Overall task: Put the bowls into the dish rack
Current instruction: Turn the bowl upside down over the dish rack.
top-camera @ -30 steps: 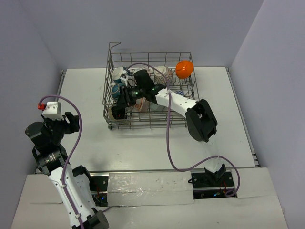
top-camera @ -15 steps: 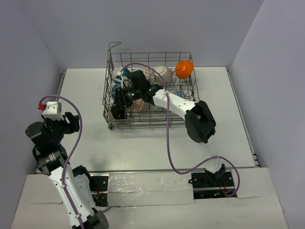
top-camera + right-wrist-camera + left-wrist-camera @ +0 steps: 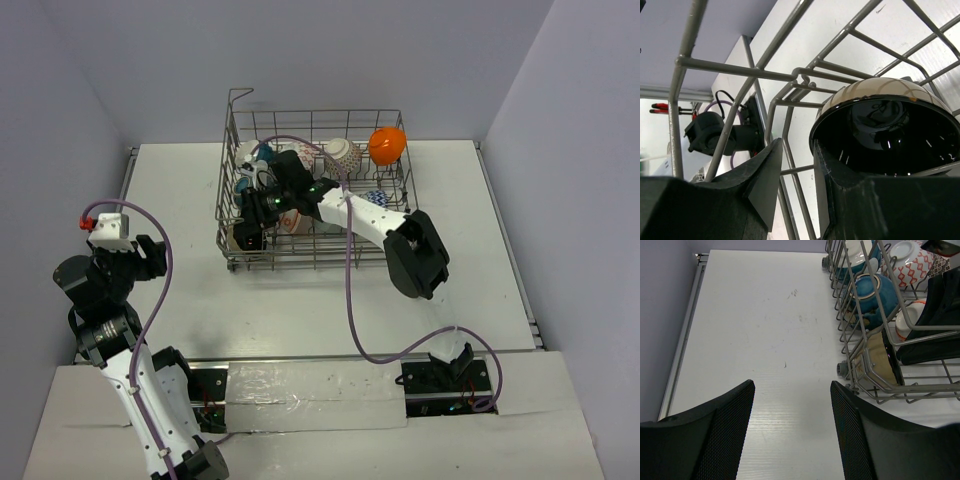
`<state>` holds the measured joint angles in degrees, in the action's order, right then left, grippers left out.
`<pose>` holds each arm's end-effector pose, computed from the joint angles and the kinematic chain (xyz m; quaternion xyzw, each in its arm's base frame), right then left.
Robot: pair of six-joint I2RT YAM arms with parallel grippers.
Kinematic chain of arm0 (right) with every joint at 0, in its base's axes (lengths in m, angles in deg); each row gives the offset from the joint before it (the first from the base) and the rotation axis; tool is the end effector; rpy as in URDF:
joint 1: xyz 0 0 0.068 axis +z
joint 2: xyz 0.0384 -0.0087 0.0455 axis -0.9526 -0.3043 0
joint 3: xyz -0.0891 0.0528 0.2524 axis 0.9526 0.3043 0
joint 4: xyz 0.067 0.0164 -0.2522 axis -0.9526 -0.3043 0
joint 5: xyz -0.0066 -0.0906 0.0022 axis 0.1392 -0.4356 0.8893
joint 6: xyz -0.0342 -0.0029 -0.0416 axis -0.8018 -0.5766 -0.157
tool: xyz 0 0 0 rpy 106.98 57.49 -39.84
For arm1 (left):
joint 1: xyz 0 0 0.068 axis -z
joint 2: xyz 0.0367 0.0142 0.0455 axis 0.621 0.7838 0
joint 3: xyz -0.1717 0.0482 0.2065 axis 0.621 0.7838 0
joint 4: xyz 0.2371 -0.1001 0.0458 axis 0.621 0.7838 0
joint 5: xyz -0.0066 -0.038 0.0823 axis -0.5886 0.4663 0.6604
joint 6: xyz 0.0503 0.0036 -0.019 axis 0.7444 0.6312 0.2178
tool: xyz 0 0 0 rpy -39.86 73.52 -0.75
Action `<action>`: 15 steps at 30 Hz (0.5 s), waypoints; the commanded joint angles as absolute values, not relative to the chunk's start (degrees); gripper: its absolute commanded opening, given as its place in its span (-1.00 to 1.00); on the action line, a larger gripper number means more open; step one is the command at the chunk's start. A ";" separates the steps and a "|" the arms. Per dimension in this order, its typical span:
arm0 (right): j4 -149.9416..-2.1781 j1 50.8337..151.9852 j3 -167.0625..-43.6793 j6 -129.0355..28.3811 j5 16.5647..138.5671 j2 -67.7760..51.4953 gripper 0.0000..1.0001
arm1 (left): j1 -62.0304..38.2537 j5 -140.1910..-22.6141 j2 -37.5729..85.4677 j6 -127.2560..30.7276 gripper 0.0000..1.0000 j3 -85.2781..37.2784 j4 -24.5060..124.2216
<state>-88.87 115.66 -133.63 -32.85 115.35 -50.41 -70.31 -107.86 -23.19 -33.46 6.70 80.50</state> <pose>0.3454 0.3614 0.2553 -0.3164 0.7683 0.5273 0.1776 0.1056 0.0419 0.3256 -0.0128 0.7801 -0.0514 0.6234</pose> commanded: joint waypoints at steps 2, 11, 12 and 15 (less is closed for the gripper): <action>-89.17 116.58 -137.31 -34.55 114.93 -51.25 -0.21 | -70.64 -109.53 -23.86 -33.61 0.36 6.77 79.21; -89.79 117.37 -137.75 -35.08 114.66 -52.39 -0.22 | -70.64 -109.62 -24.04 -33.52 0.36 6.86 79.30; -89.79 117.46 -137.75 -35.08 114.66 -52.57 -0.21 | -70.64 -109.62 -24.12 -33.61 0.36 6.86 79.30; -89.88 117.63 -137.84 -35.43 114.57 -52.83 -0.22 | -70.64 -109.62 -24.04 -33.52 0.36 6.86 79.30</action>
<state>-89.94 116.88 -135.19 -34.25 115.09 -51.85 -70.31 -108.08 -23.62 -33.42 6.70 80.50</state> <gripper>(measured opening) 0.393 0.680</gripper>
